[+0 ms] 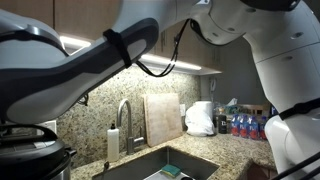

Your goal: Remove the lid from the cooker.

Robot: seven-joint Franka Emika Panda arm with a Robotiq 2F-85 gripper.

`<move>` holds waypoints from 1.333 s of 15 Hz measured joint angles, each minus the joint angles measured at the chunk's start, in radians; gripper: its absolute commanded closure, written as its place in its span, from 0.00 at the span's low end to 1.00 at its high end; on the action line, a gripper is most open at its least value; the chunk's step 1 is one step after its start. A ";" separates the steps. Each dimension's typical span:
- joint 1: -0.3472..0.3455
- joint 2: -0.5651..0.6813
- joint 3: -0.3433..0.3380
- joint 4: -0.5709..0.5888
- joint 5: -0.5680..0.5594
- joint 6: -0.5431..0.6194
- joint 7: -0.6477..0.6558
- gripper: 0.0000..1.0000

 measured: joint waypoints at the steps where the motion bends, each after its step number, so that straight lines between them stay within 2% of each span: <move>1: -0.003 -0.002 0.000 0.000 0.012 0.000 -0.002 0.94; 8: -0.011 -0.008 0.001 0.017 0.063 -0.019 -0.054 0.94; 11: 0.002 -0.009 0.013 0.033 0.063 -0.094 -0.082 0.94; 16: 0.043 -0.005 0.032 0.048 0.063 -0.284 -0.103 0.93; 20: 0.038 0.018 0.028 0.051 0.087 -0.303 -0.108 0.93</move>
